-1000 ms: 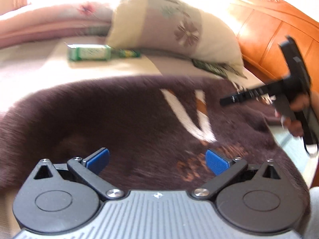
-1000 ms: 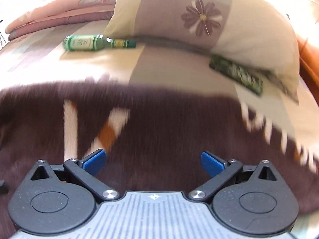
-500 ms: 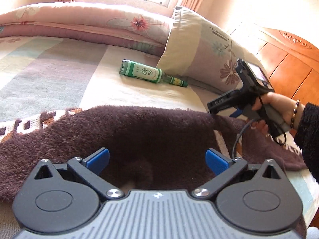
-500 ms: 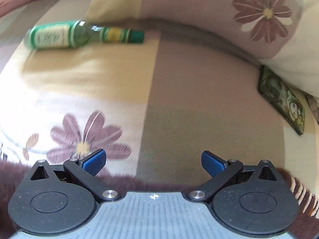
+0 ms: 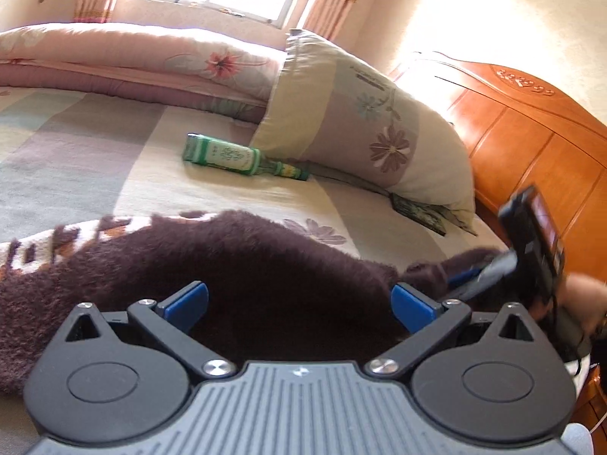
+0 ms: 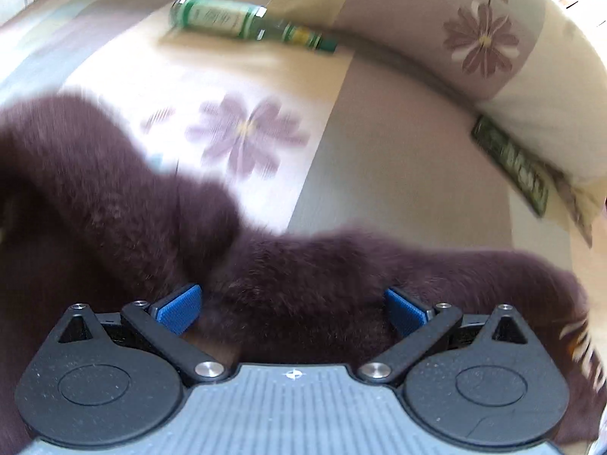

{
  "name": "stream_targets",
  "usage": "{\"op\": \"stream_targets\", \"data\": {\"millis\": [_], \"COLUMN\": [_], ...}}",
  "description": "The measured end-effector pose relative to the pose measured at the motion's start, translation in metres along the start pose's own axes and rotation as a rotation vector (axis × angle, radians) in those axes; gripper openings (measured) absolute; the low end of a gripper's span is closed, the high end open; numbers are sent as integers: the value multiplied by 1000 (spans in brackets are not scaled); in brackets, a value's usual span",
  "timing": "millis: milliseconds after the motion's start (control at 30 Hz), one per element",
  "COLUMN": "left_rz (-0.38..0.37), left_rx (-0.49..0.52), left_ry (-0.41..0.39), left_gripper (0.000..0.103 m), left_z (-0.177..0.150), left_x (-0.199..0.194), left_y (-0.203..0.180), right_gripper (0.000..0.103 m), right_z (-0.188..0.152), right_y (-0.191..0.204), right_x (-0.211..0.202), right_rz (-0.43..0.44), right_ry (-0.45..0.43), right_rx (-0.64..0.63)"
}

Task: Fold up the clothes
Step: 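Fold the grasped sweater side over the body toward the left gripper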

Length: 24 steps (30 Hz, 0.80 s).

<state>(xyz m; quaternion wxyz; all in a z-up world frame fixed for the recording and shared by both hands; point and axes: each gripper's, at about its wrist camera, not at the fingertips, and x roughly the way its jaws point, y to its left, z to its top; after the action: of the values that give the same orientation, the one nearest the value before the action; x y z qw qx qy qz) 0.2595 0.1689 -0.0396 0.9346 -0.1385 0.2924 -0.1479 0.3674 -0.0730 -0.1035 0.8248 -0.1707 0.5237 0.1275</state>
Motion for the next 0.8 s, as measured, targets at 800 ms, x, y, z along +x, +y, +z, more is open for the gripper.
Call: {"op": "stream_targets", "data": {"millis": [800], "left_rz": [-21], "left_rx": [-2], "left_ry": [34], "left_gripper": [102], "left_z": [-7], "left_x": [13], "left_y": [-5], "right_gripper": [103], "right_z": [-25], "right_y": [-32], "right_x": [-13], "right_rz": [227], "right_ry": [-142], "right_rx": [120]}}
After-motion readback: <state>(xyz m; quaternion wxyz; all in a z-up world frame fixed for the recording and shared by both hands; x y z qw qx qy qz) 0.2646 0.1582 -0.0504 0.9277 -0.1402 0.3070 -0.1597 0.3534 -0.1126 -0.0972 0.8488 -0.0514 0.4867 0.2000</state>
